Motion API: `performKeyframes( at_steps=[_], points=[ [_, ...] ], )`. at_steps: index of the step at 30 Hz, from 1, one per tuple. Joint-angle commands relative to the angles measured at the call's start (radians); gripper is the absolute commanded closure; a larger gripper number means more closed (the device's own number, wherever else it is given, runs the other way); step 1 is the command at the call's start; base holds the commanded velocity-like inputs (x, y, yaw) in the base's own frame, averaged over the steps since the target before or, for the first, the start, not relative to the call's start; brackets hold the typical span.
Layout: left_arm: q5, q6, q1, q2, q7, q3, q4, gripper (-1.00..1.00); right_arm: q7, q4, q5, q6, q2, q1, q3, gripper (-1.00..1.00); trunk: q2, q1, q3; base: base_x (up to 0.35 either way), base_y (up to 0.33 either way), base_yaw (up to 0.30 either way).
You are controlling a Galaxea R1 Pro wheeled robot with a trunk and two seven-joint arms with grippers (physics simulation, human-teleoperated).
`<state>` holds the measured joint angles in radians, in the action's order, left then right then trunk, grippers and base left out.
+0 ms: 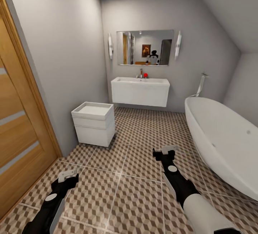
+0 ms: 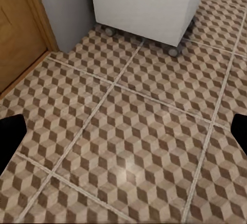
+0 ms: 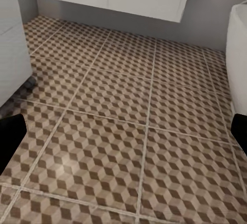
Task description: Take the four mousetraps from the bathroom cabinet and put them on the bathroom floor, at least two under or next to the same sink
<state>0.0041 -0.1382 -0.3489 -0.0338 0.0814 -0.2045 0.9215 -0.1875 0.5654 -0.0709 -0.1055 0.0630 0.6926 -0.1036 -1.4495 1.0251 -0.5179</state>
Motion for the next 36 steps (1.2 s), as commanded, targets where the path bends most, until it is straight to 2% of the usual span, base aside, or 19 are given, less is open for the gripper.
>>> performKeyframes(
  at_steps=[1,36],
  points=[
    [0.000,-0.006,-0.001,0.000,0.003,0.000,0.002,-1.00,-0.008,-0.001,-0.007,0.000,-0.001,0.001,-0.004,-1.00,-0.001,0.000,-0.002,0.000,-0.295,0.264],
    [0.000,-0.004,0.000,0.000,0.003,0.000,0.002,-1.00,-0.027,-0.019,-0.007,-0.002,0.000,0.001,-0.004,-1.00,-0.001,0.000,-0.010,0.000,-0.295,0.281]
  ],
)
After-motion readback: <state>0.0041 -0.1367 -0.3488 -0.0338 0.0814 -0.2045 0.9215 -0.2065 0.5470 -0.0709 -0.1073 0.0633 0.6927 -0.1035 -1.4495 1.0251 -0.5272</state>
